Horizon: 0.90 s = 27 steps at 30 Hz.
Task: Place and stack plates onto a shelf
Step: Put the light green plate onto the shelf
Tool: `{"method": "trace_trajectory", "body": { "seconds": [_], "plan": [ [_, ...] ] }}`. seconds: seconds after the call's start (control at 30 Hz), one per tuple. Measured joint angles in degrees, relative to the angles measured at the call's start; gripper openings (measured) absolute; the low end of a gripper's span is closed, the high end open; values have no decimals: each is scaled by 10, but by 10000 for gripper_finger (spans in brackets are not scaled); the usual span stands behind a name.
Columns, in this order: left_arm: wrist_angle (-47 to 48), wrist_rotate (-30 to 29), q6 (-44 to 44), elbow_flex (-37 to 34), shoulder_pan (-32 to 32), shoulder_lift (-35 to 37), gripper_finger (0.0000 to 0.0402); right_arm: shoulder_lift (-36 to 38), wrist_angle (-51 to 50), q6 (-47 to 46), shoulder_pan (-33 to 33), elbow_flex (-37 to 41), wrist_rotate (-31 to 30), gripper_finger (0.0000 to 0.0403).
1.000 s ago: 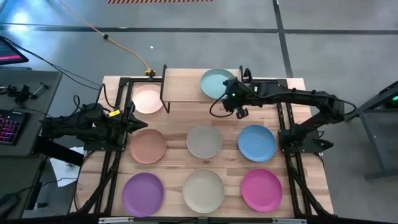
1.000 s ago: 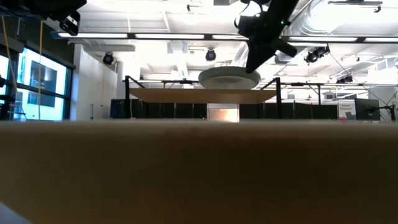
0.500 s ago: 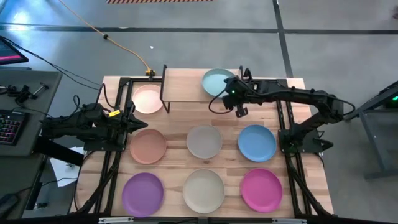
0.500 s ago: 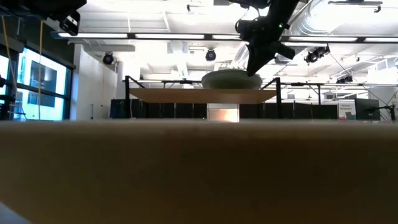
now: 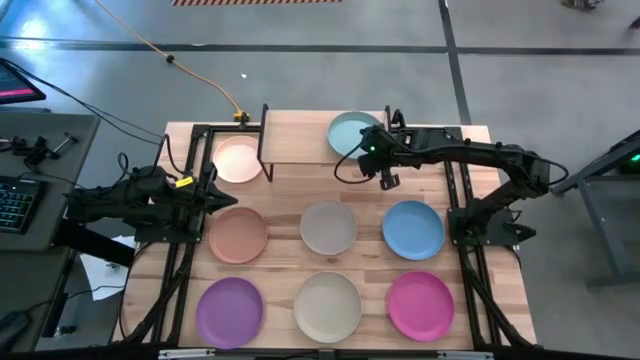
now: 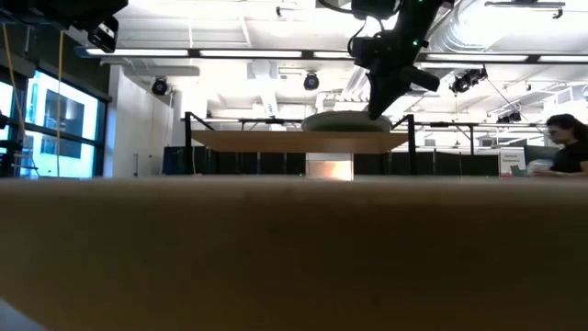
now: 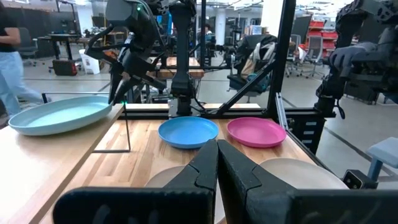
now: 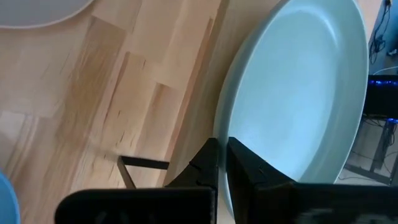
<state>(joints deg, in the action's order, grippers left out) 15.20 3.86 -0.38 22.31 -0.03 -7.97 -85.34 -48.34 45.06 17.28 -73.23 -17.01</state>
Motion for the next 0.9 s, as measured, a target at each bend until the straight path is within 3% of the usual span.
{"method": "trace_trajectory", "body": {
  "seconds": [0.5,0.9],
  "plan": [
    [0,0,0,0,0,0,1,0,4,2,0,0,-19,4],
    [0,0,1,0,0,0,1,0,7,3,-1,0,-35,83]
  ]
}}
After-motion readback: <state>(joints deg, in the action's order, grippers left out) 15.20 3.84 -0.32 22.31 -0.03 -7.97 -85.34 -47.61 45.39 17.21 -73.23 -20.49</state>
